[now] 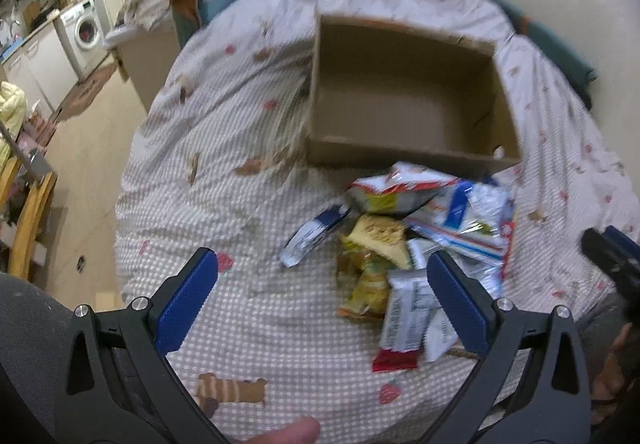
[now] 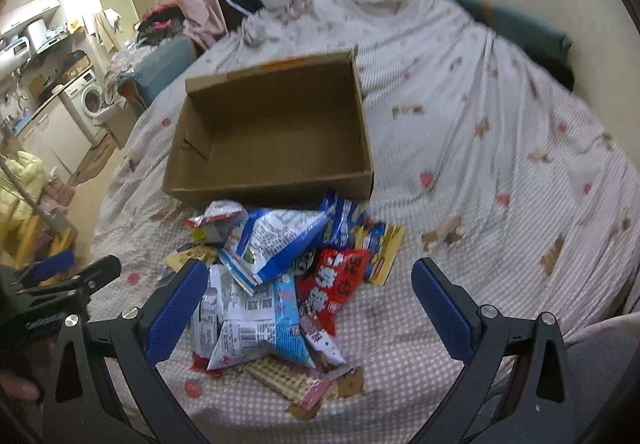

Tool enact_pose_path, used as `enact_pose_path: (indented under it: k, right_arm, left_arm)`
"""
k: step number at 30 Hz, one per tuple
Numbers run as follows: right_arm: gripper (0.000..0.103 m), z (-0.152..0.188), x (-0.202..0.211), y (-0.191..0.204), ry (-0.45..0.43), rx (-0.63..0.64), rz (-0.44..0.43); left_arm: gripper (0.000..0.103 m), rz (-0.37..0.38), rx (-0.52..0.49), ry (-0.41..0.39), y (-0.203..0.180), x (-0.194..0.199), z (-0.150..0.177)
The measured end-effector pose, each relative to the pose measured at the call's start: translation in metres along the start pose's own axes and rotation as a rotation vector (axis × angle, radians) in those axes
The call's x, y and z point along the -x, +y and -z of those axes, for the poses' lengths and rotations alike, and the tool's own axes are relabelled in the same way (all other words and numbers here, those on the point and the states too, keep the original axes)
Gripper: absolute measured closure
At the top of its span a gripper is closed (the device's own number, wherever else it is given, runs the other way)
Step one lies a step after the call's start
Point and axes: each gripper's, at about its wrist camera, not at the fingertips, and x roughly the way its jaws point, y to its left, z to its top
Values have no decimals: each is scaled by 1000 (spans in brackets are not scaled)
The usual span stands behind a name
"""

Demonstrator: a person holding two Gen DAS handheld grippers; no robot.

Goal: Organize snacks
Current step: 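Grasp a white snack bar with the left tool while the right tool grasps a blue-white chip bag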

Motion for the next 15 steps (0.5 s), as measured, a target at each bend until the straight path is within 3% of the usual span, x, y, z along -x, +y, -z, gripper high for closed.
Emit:
enact_pose_path:
  k: [3, 7, 10, 15]
  right_arm:
    - [0, -4, -10, -12, 60, -43, -33]
    - [0, -2, -31, -22, 172, -107, -97]
    - [0, 4, -41, -25, 192, -119, -97]
    - [0, 13, -50, -29, 217, -116, -64]
  left_arm:
    - [2, 21, 27, 108, 5, -23, -3]
    - [23, 78, 31, 245, -4, -52, 6]
    - [37, 118, -4, 294, -21, -63, 16]
    - [48, 140, -58, 356, -50, -80, 29]
